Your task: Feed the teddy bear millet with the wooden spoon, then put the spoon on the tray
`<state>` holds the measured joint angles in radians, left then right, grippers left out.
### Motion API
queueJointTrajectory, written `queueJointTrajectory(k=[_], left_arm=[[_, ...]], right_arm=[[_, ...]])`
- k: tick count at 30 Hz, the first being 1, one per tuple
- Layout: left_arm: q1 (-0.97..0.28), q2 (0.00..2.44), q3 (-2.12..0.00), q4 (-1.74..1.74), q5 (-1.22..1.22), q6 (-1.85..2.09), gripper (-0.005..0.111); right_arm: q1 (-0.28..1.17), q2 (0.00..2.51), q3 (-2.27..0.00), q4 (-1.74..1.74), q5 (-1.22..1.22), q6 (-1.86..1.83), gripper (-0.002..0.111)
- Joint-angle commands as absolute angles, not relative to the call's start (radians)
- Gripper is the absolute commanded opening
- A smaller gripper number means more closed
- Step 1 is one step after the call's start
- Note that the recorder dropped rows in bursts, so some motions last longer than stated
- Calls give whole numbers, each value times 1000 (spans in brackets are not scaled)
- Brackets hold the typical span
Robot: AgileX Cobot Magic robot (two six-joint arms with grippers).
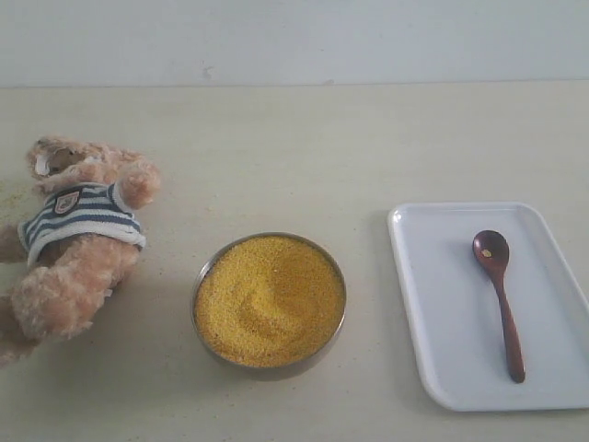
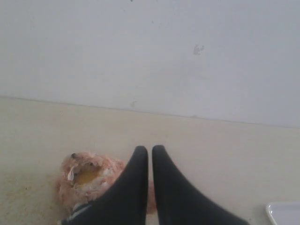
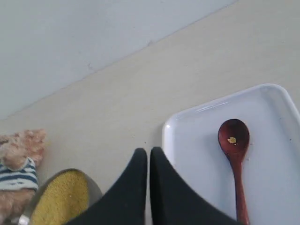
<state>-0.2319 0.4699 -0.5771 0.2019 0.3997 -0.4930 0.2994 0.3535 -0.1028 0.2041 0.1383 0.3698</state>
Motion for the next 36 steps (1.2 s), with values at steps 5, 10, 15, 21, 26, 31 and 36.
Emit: queueJointTrajectory(k=[5, 10, 15, 21, 26, 31, 36], left_arm=[[-230, 426, -572, 200, 395, -493, 5], [-230, 426, -572, 200, 395, -493, 5], [-230, 426, -572, 185, 397, -488, 5], [-178, 414, -533, 100, 359, -154, 5], [-44, 329, -395, 33, 242, -66, 5], [45, 189, -245, 31, 240, -59, 5], [114, 14, -80, -30, 236, -21, 5]], right_arm=[[302, 349, -79, 268, 42, 409, 1], [302, 349, -79, 268, 42, 409, 1], [302, 349, -79, 268, 42, 409, 1], [302, 349, -79, 268, 42, 409, 1], [302, 349, -79, 268, 42, 409, 1], [302, 349, -79, 272, 42, 409, 1], [302, 349, -79, 272, 42, 409, 1]])
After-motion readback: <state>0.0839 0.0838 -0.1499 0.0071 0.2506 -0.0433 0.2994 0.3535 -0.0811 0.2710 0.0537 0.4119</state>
